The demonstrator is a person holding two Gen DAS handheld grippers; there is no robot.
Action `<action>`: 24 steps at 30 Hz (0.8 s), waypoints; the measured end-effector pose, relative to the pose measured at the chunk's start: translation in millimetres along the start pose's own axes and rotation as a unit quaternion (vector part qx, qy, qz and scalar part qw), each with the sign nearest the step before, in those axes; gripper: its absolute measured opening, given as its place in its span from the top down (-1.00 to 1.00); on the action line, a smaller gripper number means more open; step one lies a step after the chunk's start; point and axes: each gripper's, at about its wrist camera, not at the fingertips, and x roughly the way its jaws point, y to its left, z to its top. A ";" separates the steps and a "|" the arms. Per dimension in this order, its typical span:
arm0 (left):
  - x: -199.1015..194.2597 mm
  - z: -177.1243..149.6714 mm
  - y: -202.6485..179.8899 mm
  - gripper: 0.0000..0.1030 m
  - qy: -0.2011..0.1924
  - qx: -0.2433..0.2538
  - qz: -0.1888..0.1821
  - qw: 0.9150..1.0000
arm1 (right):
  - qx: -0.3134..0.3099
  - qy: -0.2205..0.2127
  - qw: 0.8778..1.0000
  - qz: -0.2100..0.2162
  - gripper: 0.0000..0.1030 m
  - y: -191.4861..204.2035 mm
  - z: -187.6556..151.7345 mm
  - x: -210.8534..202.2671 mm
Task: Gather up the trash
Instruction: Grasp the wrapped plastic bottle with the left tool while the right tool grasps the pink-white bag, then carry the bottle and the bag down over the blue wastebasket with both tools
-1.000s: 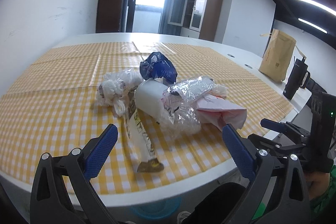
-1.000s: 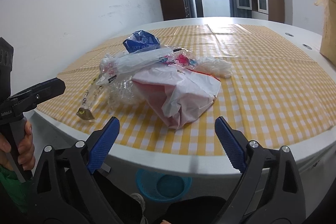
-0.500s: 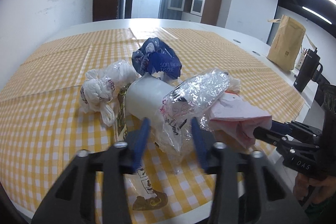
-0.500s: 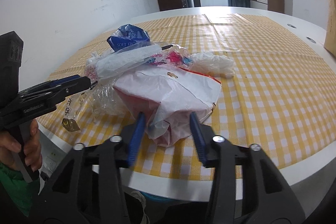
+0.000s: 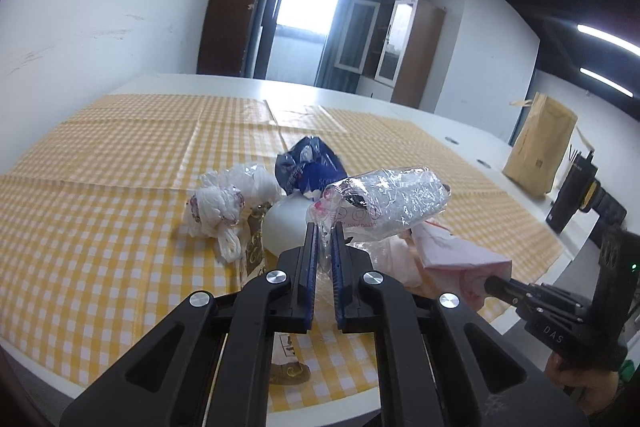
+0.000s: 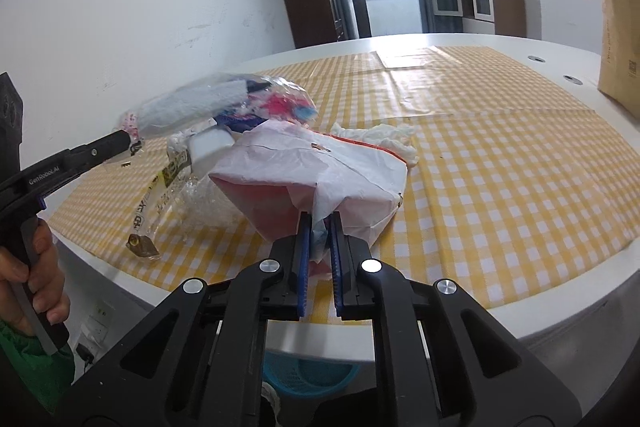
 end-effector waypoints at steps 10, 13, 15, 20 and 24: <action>-73.6 -18.1 15.1 0.88 -0.031 -0.038 -0.026 0.998 | -0.007 -0.009 1.000 0.008 0.84 4.1 -19.9 -37.0; -96.2 -23.5 22.5 0.89 -0.038 -0.046 -0.028 0.998 | -0.011 -0.010 1.000 0.015 0.84 9.4 -27.6 -49.5; -114.2 -29.6 25.3 0.89 -0.044 -0.046 -0.027 0.998 | -0.013 -0.010 1.000 0.018 0.84 13.6 -33.6 -58.4; -148.6 -45.0 22.7 0.89 -0.051 -0.035 -0.027 0.998 | -0.019 -0.009 0.999 0.034 0.84 23.6 -45.4 -76.0; -172.1 -58.9 17.9 0.89 -0.055 -0.018 -0.025 0.998 | -0.032 -0.011 0.999 0.043 0.84 31.2 -54.0 -94.1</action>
